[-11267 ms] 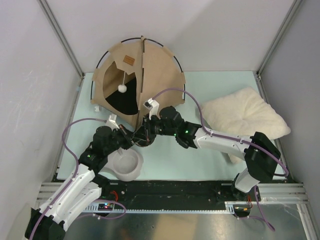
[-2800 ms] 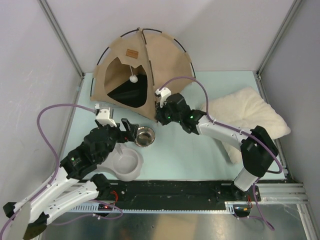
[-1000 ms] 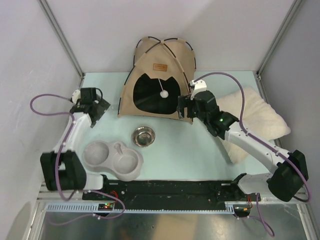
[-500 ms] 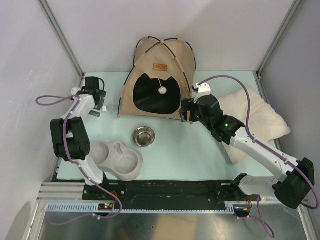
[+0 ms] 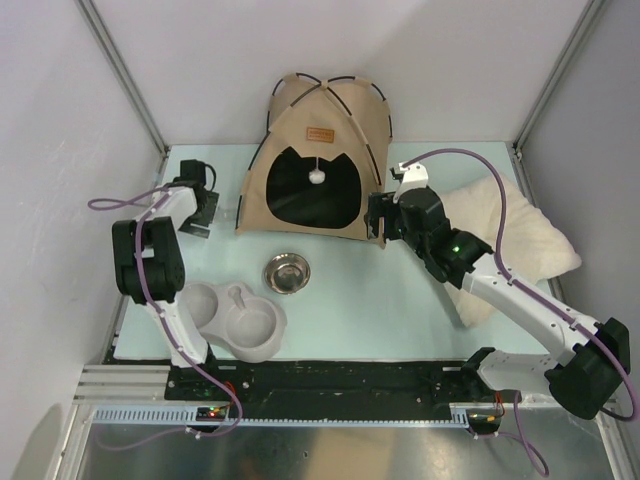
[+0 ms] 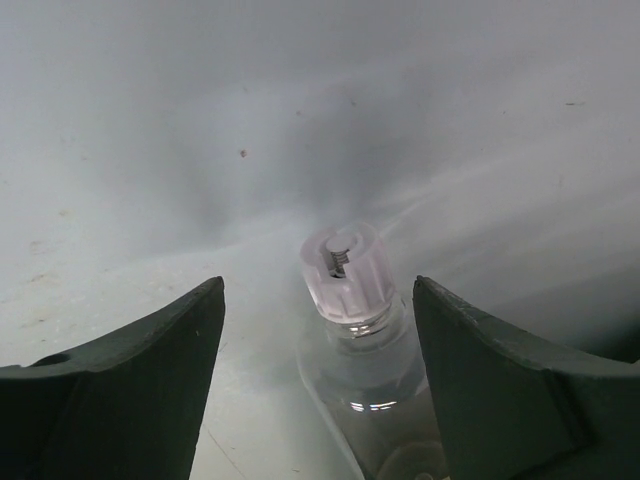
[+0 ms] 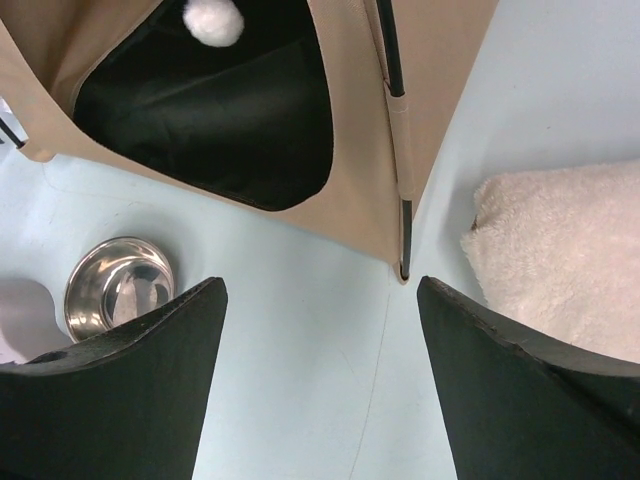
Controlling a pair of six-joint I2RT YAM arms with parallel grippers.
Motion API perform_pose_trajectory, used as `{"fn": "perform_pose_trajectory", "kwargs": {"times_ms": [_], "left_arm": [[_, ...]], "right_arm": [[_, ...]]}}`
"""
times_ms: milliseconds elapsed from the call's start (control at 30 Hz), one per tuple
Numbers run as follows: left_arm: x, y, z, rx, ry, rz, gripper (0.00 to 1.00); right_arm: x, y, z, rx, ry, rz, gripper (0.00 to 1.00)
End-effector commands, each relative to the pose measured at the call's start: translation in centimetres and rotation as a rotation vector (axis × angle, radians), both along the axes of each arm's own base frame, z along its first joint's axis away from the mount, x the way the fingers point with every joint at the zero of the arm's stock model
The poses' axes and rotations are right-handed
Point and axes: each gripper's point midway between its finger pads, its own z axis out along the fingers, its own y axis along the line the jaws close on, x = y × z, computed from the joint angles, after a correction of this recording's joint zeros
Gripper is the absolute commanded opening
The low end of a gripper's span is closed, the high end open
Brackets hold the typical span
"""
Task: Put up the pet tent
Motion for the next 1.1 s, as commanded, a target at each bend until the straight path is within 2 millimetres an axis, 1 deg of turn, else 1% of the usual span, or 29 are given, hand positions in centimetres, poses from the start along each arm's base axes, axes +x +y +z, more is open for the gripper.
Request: {"fn": "perform_pose_trajectory", "kwargs": {"times_ms": [0, 133, 200, 267, 333, 433, 567, 733, 833, 900, 967, 1067], "left_arm": [[2.0, 0.7, 1.5, -0.008, -0.060, 0.038, 0.74], [3.0, 1.0, 1.0, -0.037, -0.054, 0.010, 0.54], [3.1, 1.2, 0.6, -0.040, -0.042, -0.007, 0.48], [2.5, 1.4, 0.1, -0.034, -0.022, -0.015, 0.45], [2.0, 1.5, -0.3, -0.033, -0.008, -0.023, 0.45], [1.4, 1.2, -0.8, -0.039, 0.011, -0.045, 0.49], [1.4, 0.6, -1.1, -0.042, 0.023, -0.089, 0.49], [2.0, 0.0, -0.6, -0.049, 0.004, -0.125, 0.55], [2.8, -0.5, -0.3, -0.065, -0.017, -0.153, 0.63], [3.2, -0.8, -0.2, -0.079, -0.024, -0.170, 0.62], [3.2, -0.9, -0.3, -0.082, -0.027, -0.174, 0.53], [2.8, -0.8, -0.4, -0.076, -0.021, -0.172, 0.33]], "right_arm": [[0.8, -0.1, 0.7, 0.018, -0.036, -0.022, 0.82], [0.7, -0.3, 0.8, 0.018, -0.038, -0.028, 0.82], [0.7, -0.6, 0.9, 0.016, -0.039, -0.039, 0.82], [0.7, -0.8, 0.8, 0.011, -0.036, -0.049, 0.81], [0.7, -0.9, 0.8, 0.009, -0.037, -0.054, 0.81], [0.8, -0.9, 0.9, 0.012, -0.041, -0.055, 0.81], [0.9, -0.8, 1.2, 0.017, -0.049, -0.050, 0.81], [0.8, -0.7, 1.0, 0.020, -0.043, -0.050, 0.80], [0.5, -0.7, 0.9, 0.015, -0.036, -0.051, 0.80], [0.3, -0.8, 0.9, 0.012, -0.034, -0.055, 0.80], [0.1, -0.9, 0.9, 0.008, -0.033, -0.058, 0.80], [-0.1, -1.0, 0.8, 0.005, -0.028, -0.062, 0.80]]}}
